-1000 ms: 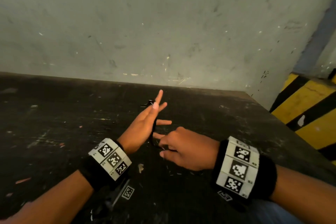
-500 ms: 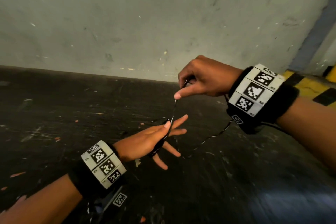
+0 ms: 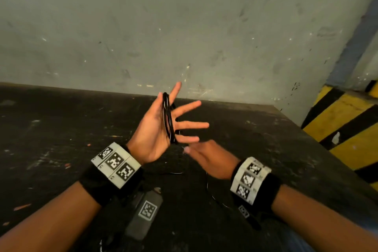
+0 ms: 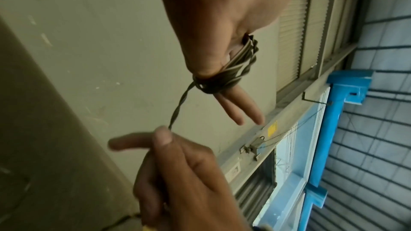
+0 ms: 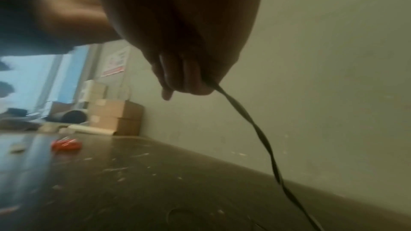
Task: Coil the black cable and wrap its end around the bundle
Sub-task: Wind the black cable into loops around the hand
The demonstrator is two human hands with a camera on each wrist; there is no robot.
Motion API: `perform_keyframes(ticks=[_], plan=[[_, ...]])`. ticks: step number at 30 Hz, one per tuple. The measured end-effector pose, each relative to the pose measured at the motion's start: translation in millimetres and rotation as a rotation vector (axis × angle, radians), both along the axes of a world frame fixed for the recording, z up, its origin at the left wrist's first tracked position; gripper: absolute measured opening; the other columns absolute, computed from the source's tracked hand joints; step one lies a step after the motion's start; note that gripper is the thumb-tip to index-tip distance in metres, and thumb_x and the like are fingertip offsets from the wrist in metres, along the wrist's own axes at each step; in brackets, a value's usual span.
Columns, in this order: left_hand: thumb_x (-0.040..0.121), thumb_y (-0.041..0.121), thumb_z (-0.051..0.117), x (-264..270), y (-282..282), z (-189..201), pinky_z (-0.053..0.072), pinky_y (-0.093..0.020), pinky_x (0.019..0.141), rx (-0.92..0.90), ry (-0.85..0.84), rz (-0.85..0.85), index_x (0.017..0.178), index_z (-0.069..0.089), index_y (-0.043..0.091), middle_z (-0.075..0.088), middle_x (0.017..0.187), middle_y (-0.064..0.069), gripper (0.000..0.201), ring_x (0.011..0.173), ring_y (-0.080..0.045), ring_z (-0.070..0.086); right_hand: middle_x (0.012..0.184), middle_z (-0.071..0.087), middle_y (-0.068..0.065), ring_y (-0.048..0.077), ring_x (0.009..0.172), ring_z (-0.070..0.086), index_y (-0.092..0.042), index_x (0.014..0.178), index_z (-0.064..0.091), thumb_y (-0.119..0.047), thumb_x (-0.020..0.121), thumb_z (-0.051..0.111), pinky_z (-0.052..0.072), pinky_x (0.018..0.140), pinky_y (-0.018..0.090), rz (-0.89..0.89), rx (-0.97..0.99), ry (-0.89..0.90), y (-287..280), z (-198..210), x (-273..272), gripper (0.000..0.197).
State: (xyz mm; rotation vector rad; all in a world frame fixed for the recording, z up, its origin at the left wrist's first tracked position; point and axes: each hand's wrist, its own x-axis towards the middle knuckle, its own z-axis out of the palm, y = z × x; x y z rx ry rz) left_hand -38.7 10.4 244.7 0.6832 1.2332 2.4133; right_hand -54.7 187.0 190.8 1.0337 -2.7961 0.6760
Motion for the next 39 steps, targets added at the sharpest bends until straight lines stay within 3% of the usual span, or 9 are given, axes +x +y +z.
perform_keyframes(ticks=[5,11,14,16,19,22,27,33,39], plan=[[0.094,0.057,0.014,-20.3,-1.5,-7.9,0.059,-0.047,0.073,-0.039,-0.013,0.134,0.142,0.021,0.052,0.044,0.147,-0.007,0.049,0.107,-0.038,0.065,0.091,0.066,0.013,0.027,0.080,0.064,-0.011,0.097,0.056,-0.030,0.097,0.039,0.052,0.074,0.044,0.014,0.170,-0.021,-19.6,-0.6,13.5,0.026],[0.095,0.054,0.013,-24.0,8.5,-20.4,0.059,-0.048,0.074,-0.259,0.014,0.300,0.142,0.016,0.052,0.029,0.155,-0.006,0.047,0.110,-0.035,0.061,0.098,0.064,0.018,0.032,0.089,0.063,-0.005,0.097,0.057,-0.023,0.095,0.046,0.048,0.072,0.036,0.065,0.292,-0.063,-32.7,21.4,29.5,0.022],[0.090,0.060,0.015,-23.9,9.0,-30.8,0.061,-0.033,0.065,-0.556,0.135,0.343,0.131,0.019,0.064,0.028,0.155,0.000,0.042,0.111,-0.024,0.061,0.098,0.063,0.015,0.029,0.083,0.062,-0.003,0.090,0.061,-0.020,0.092,0.051,0.037,0.065,0.029,0.119,0.365,-0.038,-35.0,44.8,41.3,0.019],[0.087,0.062,0.018,-22.0,4.7,-41.9,0.057,-0.023,0.065,-0.654,0.144,0.296,0.126,0.026,0.068,0.034,0.153,0.003,0.040,0.104,-0.010,0.063,0.083,0.064,0.010,0.020,0.068,0.057,-0.005,0.084,0.063,-0.019,0.090,0.055,0.035,0.060,0.029,0.128,0.438,-0.004,-31.3,69.7,43.5,0.017],[0.094,0.054,0.028,-17.3,2.7,-59.7,0.060,-0.041,0.075,-0.696,-0.009,0.184,0.135,0.041,0.046,0.046,0.144,-0.002,0.043,0.099,-0.011,0.066,0.057,0.052,-0.009,0.002,0.051,0.048,-0.021,0.068,0.060,-0.023,0.084,0.064,0.038,0.054,0.021,0.103,0.472,-0.002,-21.1,109.4,36.6,0.017],[0.093,0.055,0.029,-5.2,3.8,-65.3,0.059,-0.048,0.078,-0.828,-0.013,0.081,0.144,0.033,0.033,0.033,0.152,-0.003,0.055,0.109,-0.021,0.062,0.054,0.053,-0.013,-0.002,0.050,0.049,-0.018,0.071,0.067,-0.025,0.080,0.070,0.033,0.050,0.011,0.124,0.427,0.032,-14.0,141.2,29.1,0.012],[0.085,0.063,0.023,21.3,3.1,-49.4,0.058,-0.051,0.079,-0.763,0.084,-0.105,0.131,0.031,0.060,0.027,0.155,0.009,0.047,0.111,-0.024,0.063,0.047,0.048,-0.012,-0.003,0.046,0.048,-0.008,0.075,0.073,-0.027,0.078,0.073,0.034,0.048,0.008,0.082,0.320,0.092,4.0,169.5,11.3,0.019],[0.087,0.057,0.023,40.7,-0.9,-32.4,0.059,-0.050,0.075,-0.567,0.079,-0.219,0.128,0.038,0.059,0.041,0.146,0.014,0.044,0.111,-0.029,0.064,0.048,0.052,-0.008,0.005,0.045,0.046,-0.008,0.066,0.066,-0.033,0.079,0.070,0.032,0.046,0.012,0.015,0.160,0.094,26.0,130.2,-16.8,0.029],[0.090,0.057,0.020,33.0,4.5,-8.9,0.061,-0.042,0.063,-0.228,0.026,-0.236,0.136,0.034,0.053,0.050,0.143,0.001,0.048,0.106,-0.035,0.066,0.072,0.068,0.011,0.018,0.061,0.059,-0.014,0.078,0.060,-0.044,0.089,0.040,0.050,0.061,0.041,-0.066,0.065,0.215,19.8,61.1,-21.1,0.038]])
